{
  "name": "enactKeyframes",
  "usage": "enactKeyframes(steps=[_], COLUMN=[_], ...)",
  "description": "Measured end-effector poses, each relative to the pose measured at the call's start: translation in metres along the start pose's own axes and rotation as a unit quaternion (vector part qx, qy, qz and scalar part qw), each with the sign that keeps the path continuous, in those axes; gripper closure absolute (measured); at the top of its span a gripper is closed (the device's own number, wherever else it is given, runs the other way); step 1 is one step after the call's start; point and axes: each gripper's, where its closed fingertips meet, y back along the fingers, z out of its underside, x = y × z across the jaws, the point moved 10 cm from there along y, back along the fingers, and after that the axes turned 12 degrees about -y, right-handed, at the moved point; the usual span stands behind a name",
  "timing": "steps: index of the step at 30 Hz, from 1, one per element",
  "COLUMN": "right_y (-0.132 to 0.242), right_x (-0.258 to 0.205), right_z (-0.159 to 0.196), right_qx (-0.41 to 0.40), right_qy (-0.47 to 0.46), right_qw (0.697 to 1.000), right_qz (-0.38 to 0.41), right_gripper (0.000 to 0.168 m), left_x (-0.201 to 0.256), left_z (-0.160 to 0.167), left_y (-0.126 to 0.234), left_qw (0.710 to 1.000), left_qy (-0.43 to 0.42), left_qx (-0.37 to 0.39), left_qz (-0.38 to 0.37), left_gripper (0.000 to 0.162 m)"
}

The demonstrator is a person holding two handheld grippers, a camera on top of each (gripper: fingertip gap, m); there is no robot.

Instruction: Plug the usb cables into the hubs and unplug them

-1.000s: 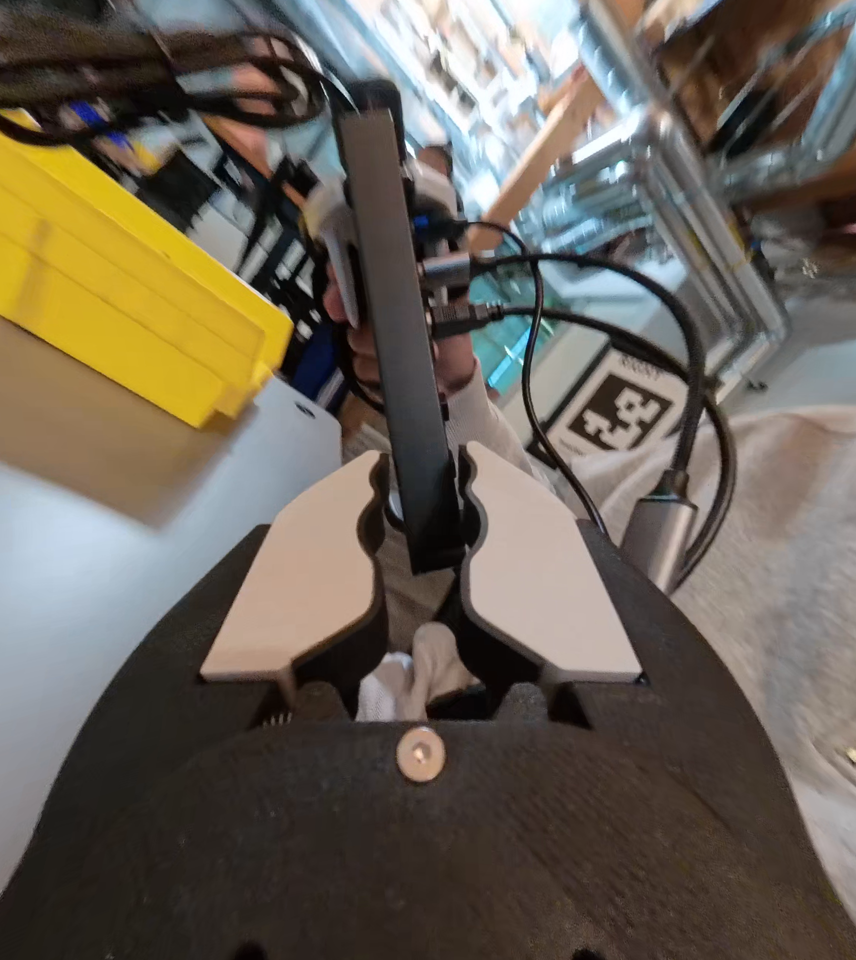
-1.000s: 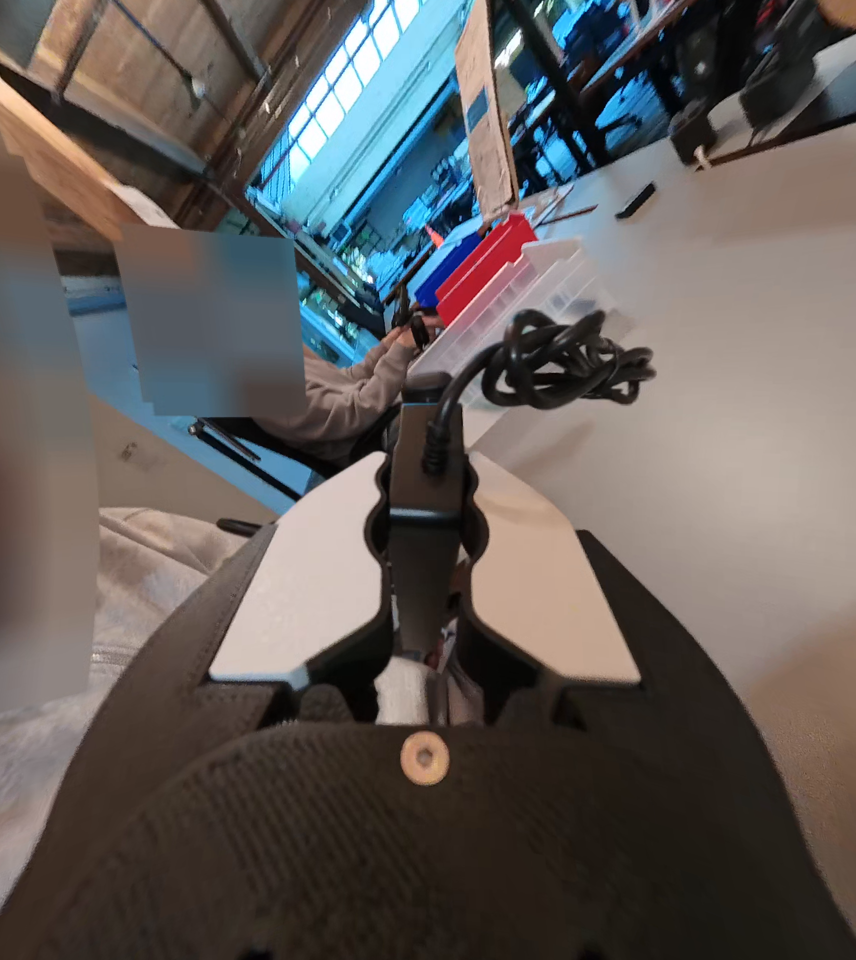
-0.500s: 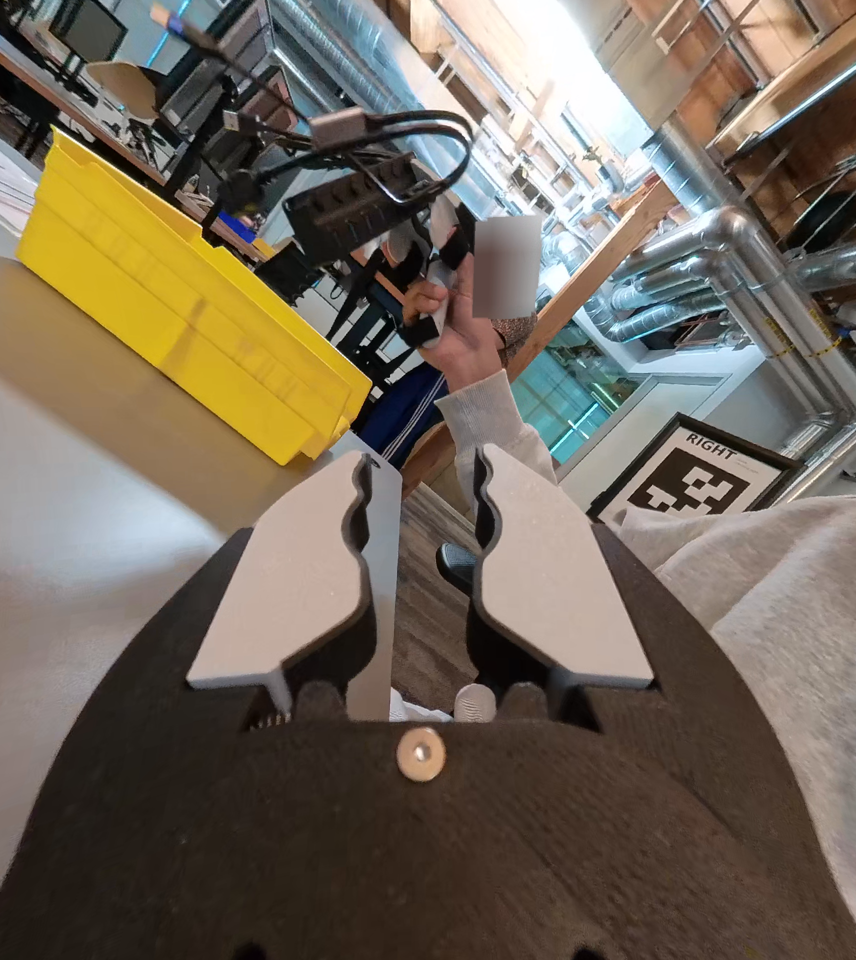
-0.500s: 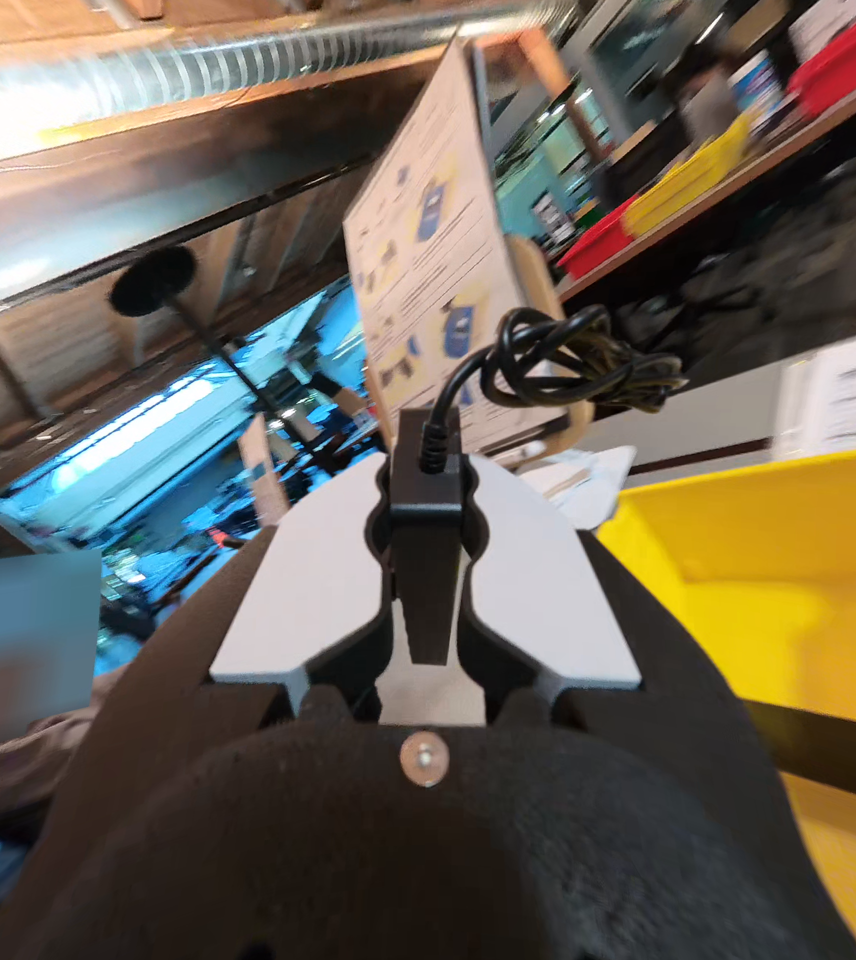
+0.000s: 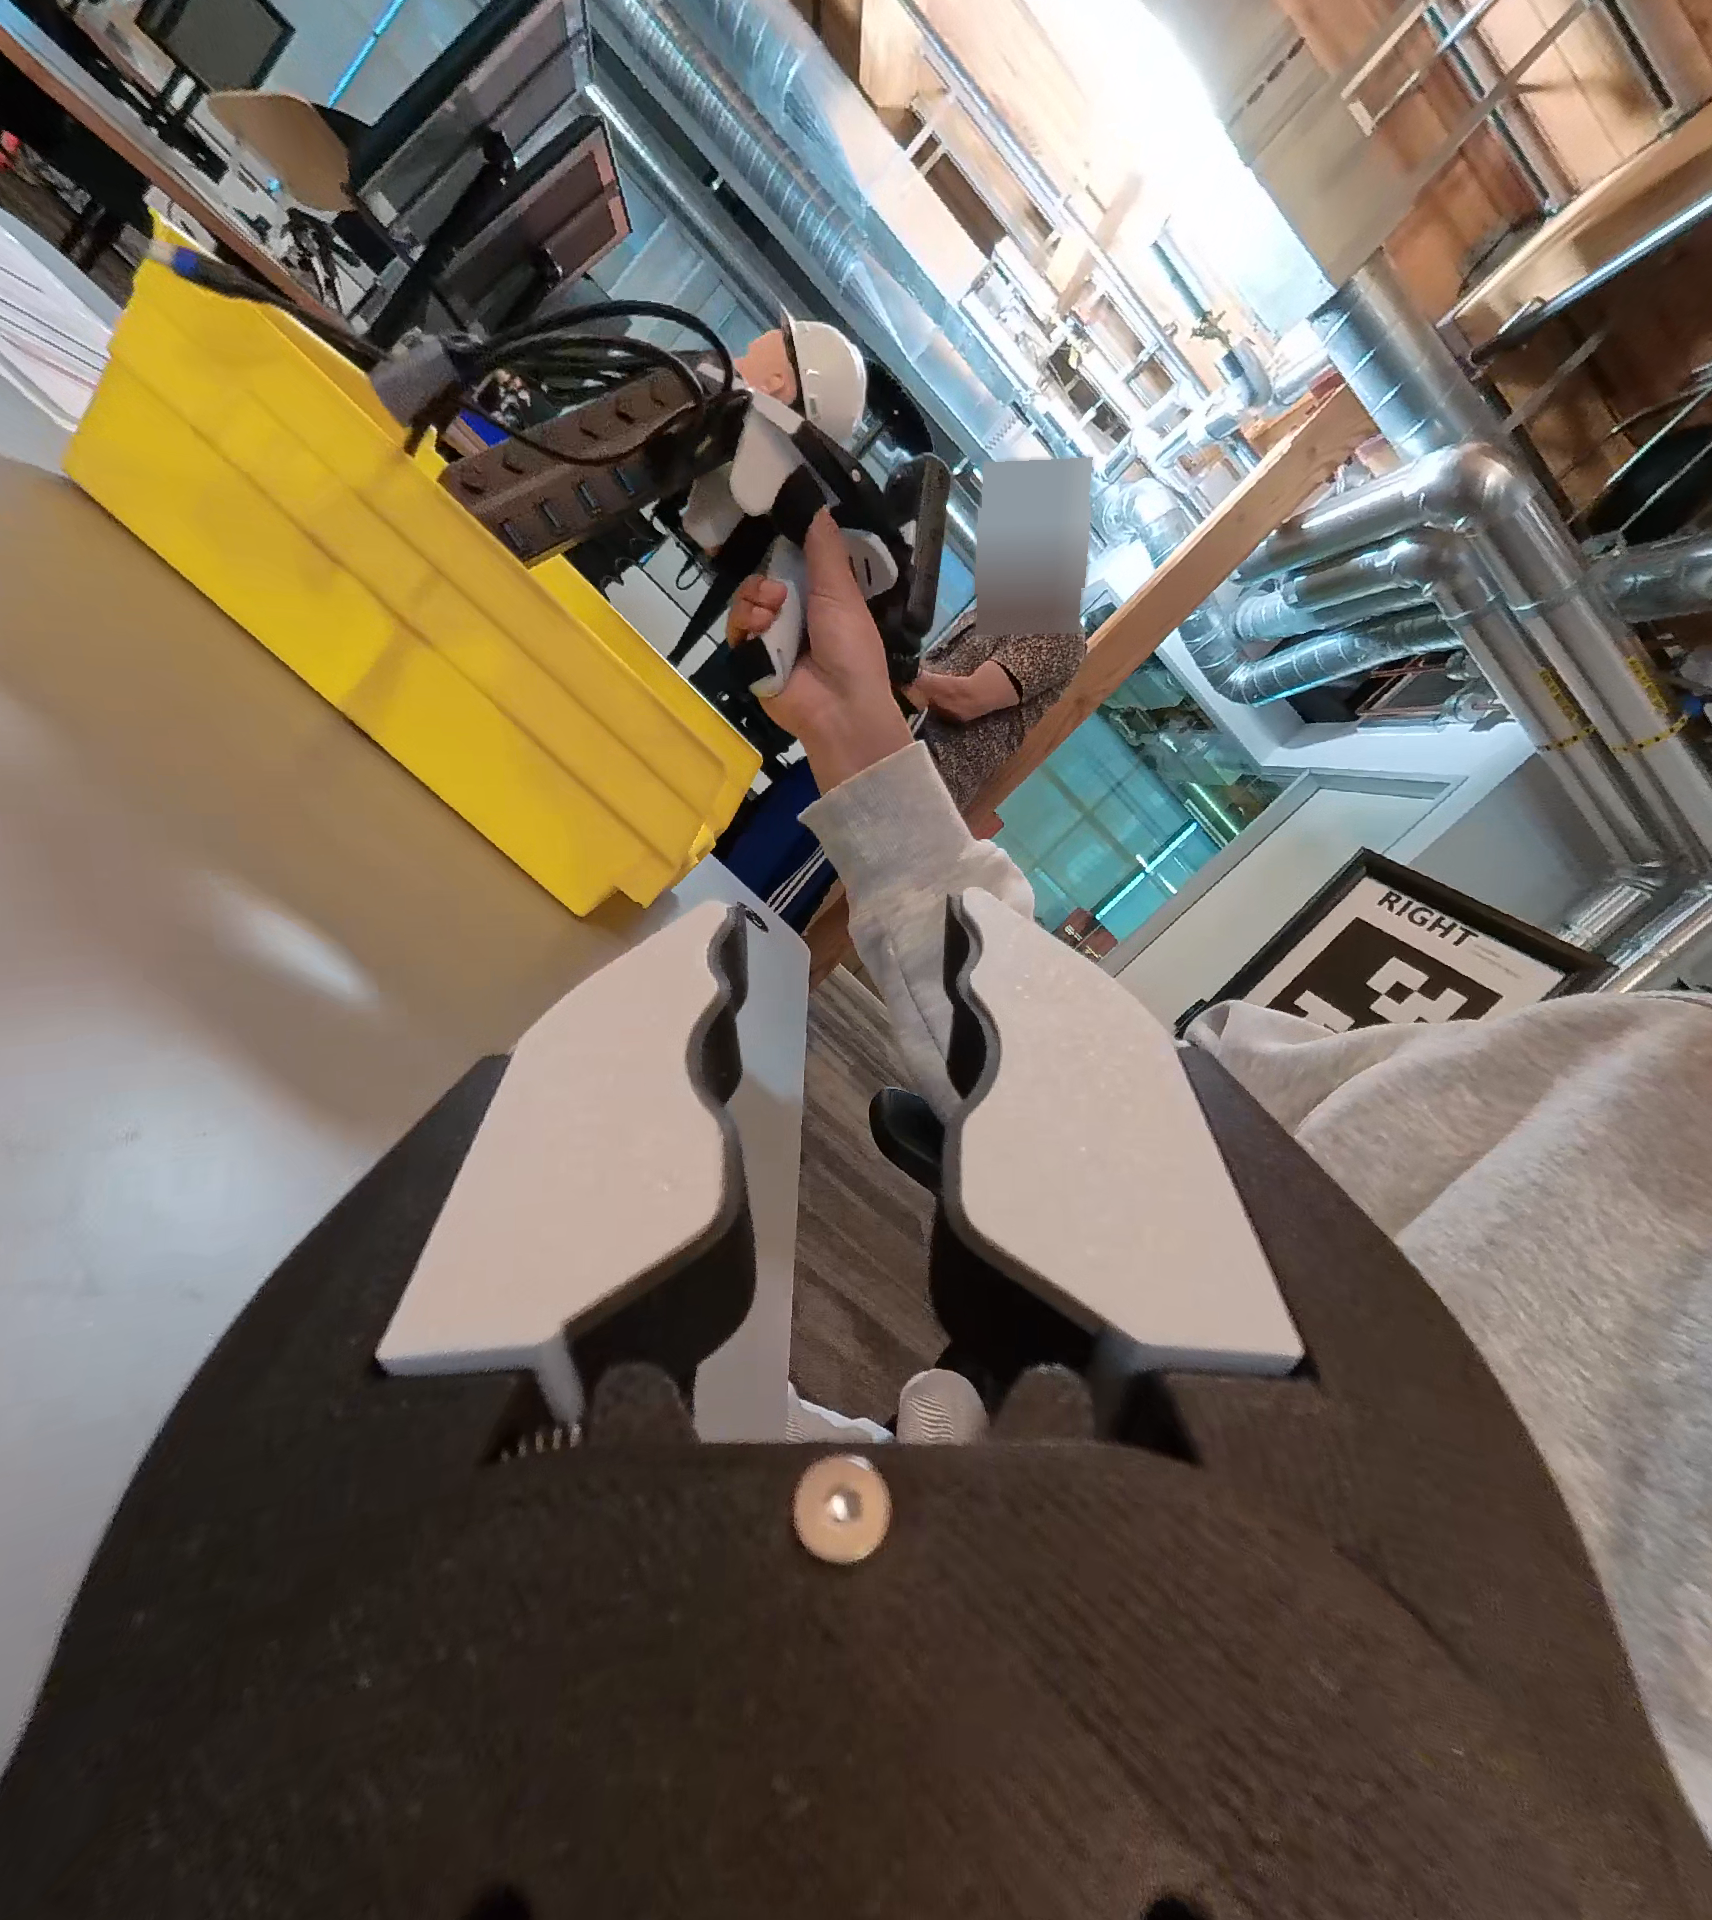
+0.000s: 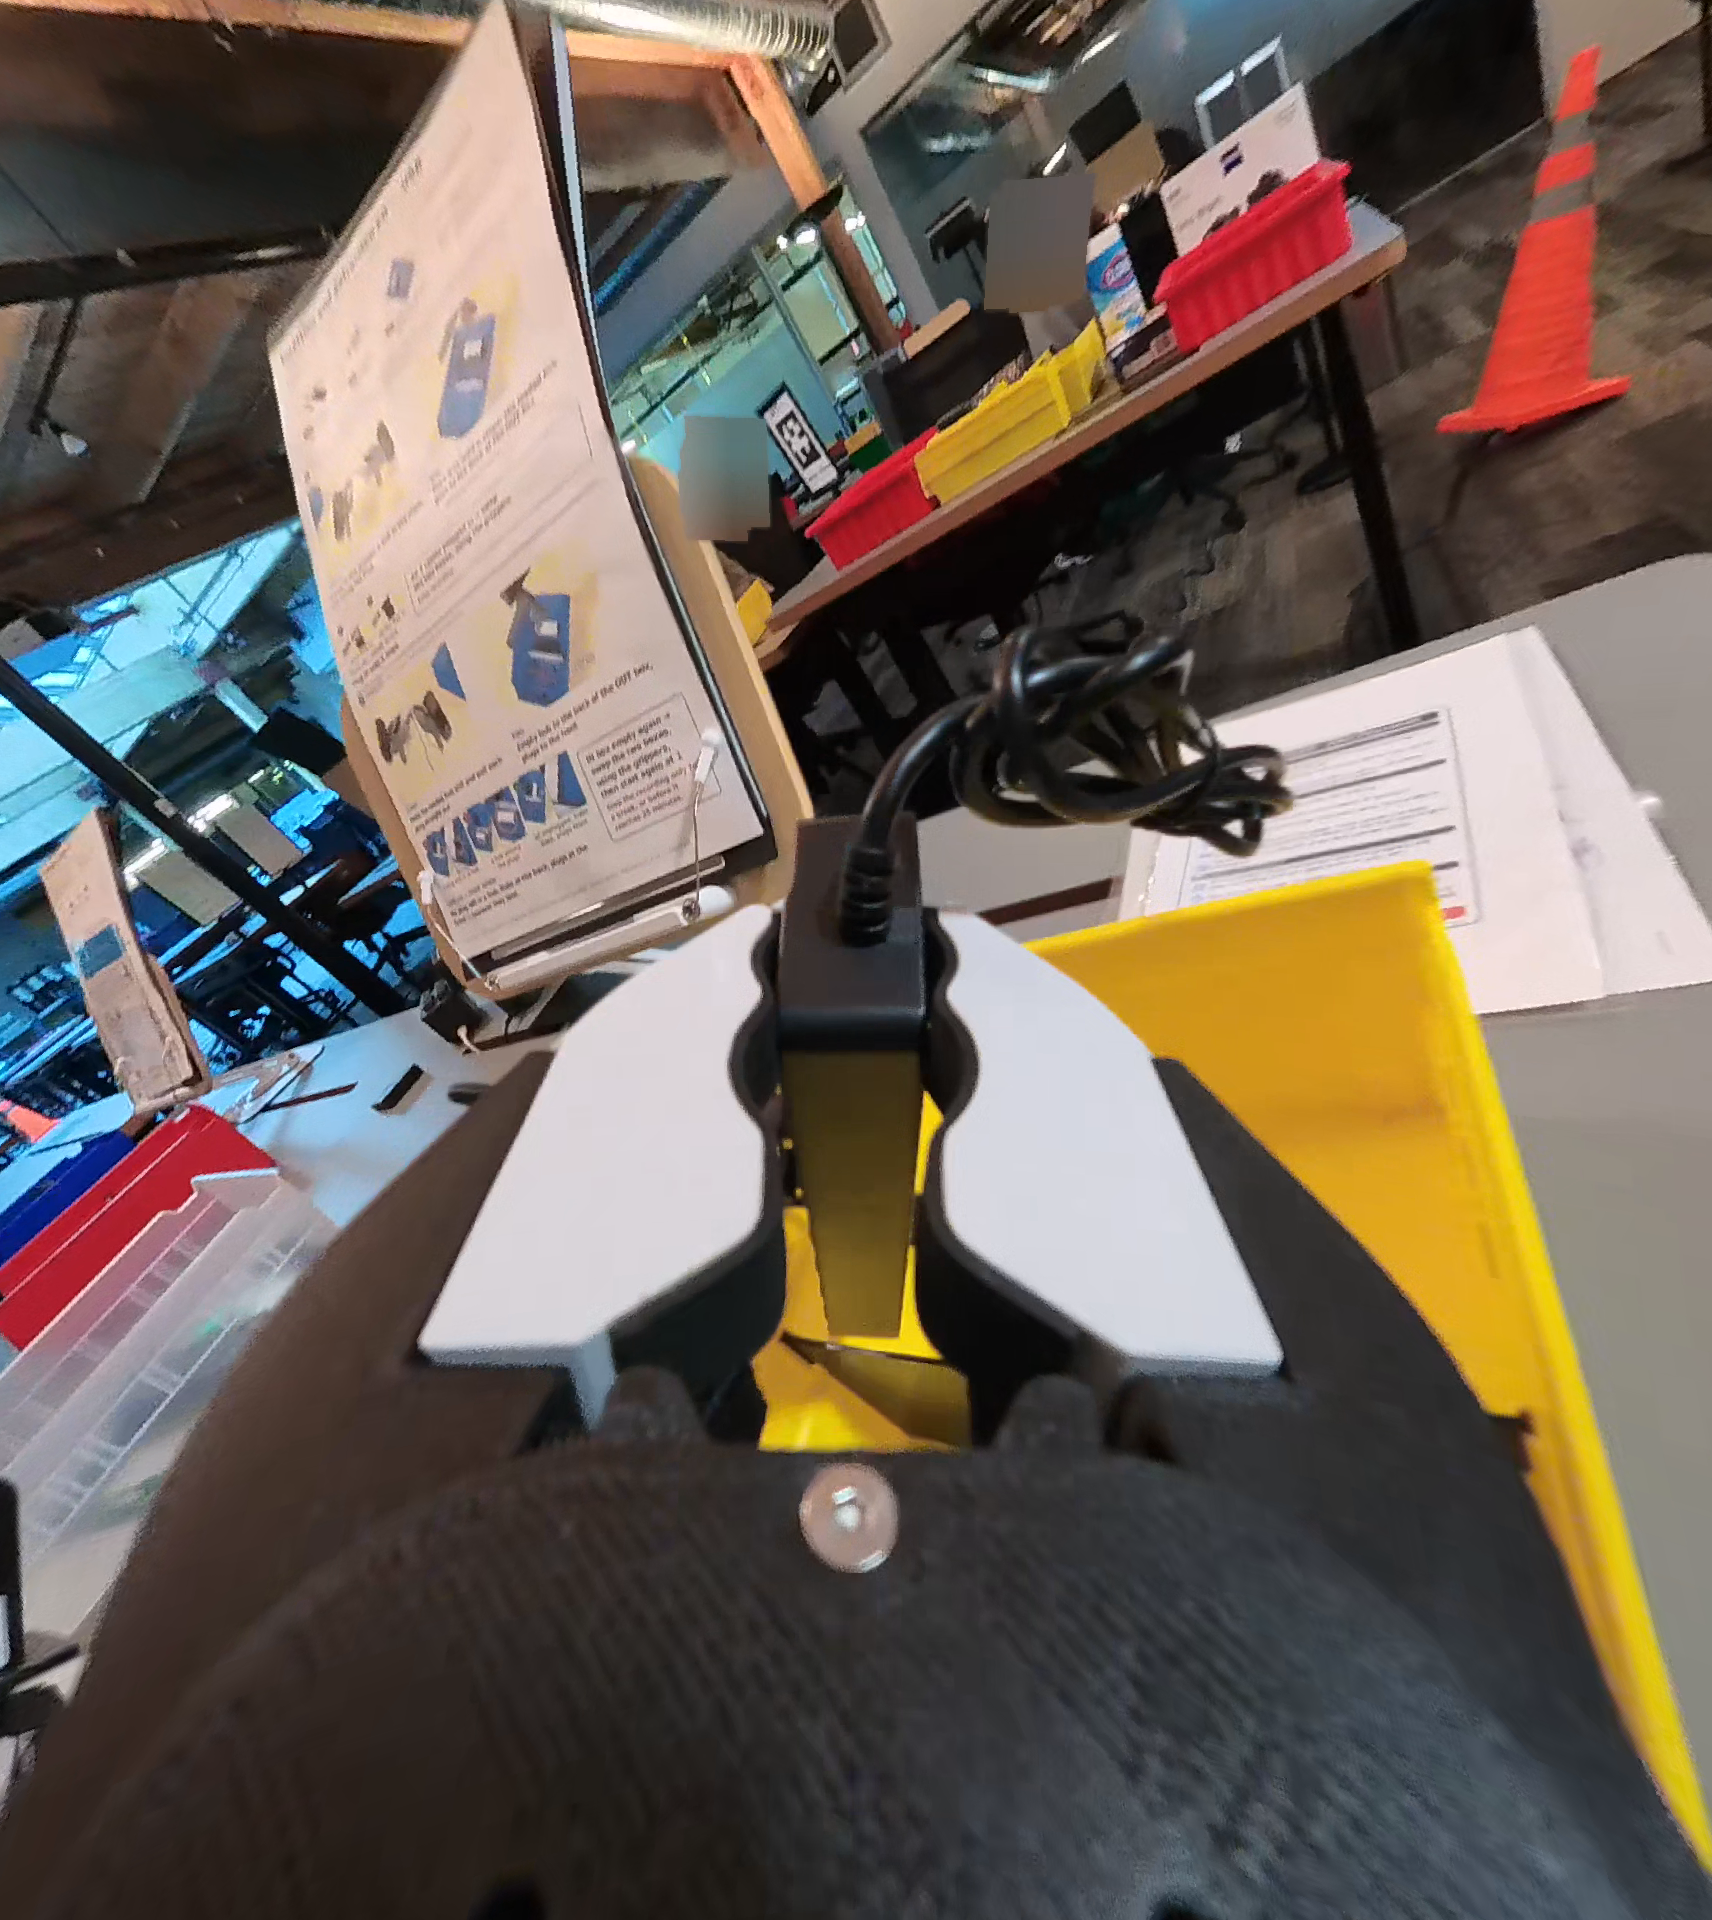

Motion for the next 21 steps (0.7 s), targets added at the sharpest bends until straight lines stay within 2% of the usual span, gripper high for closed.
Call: enactKeyframes(steps=[7, 13, 21], right_y=[-0.018, -0.027, -0.024], right_x=[0.004, 0.026, 0.053], right_z=[0.020, 0.033, 0.039], right_qx=[-0.028, -0.066, -0.075], right_qy=[-0.020, -0.061, -0.120], right_qw=[0.999, 0.995, 0.988], right_qz=[-0.001, 0.039, 0.066], right_gripper=[0.144, 0.143, 0.143], left_x=[0.000, 0.000, -0.002], left_z=[0.000, 0.000, 0.001], left_y=[0.001, 0.001, 0.000], left_qw=[1.000, 1.000, 1.000], left_qy=[0.009, 0.015, 0.022], left_qx=[0.001, 0.004, 0.004], left_qz=[0.004, 0.006, 0.005], left_gripper=[0.125, 0.125, 0.125])
